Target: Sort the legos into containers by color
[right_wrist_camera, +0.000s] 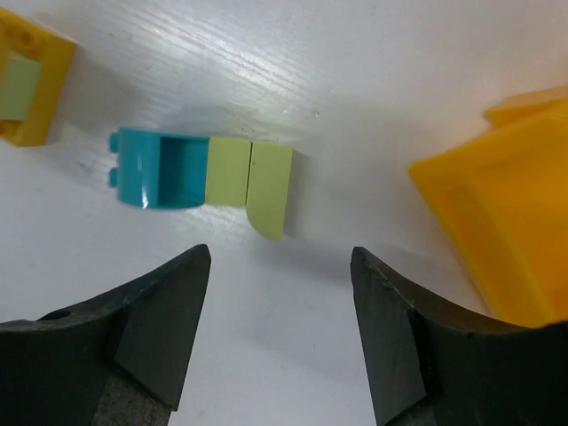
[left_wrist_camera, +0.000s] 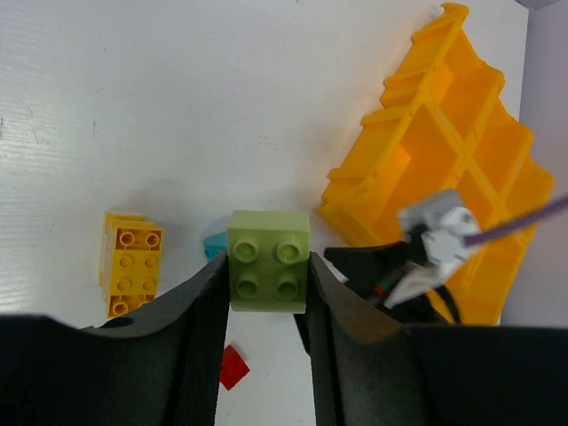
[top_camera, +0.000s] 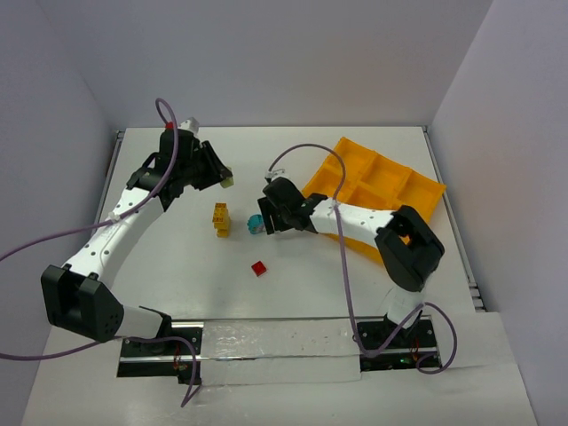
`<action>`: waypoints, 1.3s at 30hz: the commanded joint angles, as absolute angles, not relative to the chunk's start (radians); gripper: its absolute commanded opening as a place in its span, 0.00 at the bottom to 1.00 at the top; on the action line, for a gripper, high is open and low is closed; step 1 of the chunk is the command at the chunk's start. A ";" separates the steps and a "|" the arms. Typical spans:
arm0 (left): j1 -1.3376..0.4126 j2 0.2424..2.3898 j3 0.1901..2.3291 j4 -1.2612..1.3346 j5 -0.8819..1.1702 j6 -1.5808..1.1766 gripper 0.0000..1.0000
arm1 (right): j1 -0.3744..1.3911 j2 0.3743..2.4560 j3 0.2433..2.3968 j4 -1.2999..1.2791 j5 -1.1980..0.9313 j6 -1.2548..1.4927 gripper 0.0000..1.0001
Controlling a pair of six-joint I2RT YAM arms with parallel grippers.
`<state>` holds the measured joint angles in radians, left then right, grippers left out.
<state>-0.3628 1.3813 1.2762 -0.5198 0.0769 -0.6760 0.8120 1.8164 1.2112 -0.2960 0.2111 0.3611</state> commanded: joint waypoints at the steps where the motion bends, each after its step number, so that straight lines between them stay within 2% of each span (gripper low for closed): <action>1: -0.378 1.403 1.342 -0.501 0.066 -0.672 0.00 | 0.814 1.581 1.211 -0.315 0.293 0.342 0.74; 6: -0.425 1.474 1.417 -0.509 0.062 -0.661 0.00 | 0.757 1.355 1.185 -0.374 0.341 0.324 0.79; 9: -0.469 1.532 1.477 -0.501 0.065 -0.661 0.00 | 0.621 1.225 1.139 -0.392 0.261 0.344 0.81; 11: -0.496 1.571 1.518 -0.503 0.061 -0.659 0.00 | 0.589 1.158 1.117 -0.405 0.262 0.344 0.82; 19: -0.648 1.903 1.839 -0.533 0.083 -0.663 0.00 | 0.367 0.938 1.043 -0.479 0.303 0.347 0.85; 22: -0.682 2.018 1.992 -0.547 0.110 -0.672 0.00 | 0.335 0.867 1.022 -0.485 0.318 0.356 0.86; 29: -0.732 2.294 2.293 -0.574 0.185 -0.699 0.00 | 0.327 0.801 1.006 -0.494 0.351 0.387 0.86; 37: -0.736 2.403 2.290 -0.493 0.233 -0.745 0.00 | 0.327 0.792 0.996 -0.488 0.316 0.402 0.87; 39: -0.736 2.415 2.287 -0.491 0.236 -0.749 0.03 | 0.327 0.792 0.996 -0.486 0.311 0.402 0.87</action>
<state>-0.7364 2.4008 2.2478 -0.5548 0.1979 -0.7238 0.3328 0.8024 1.0007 -0.5026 0.3186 0.3869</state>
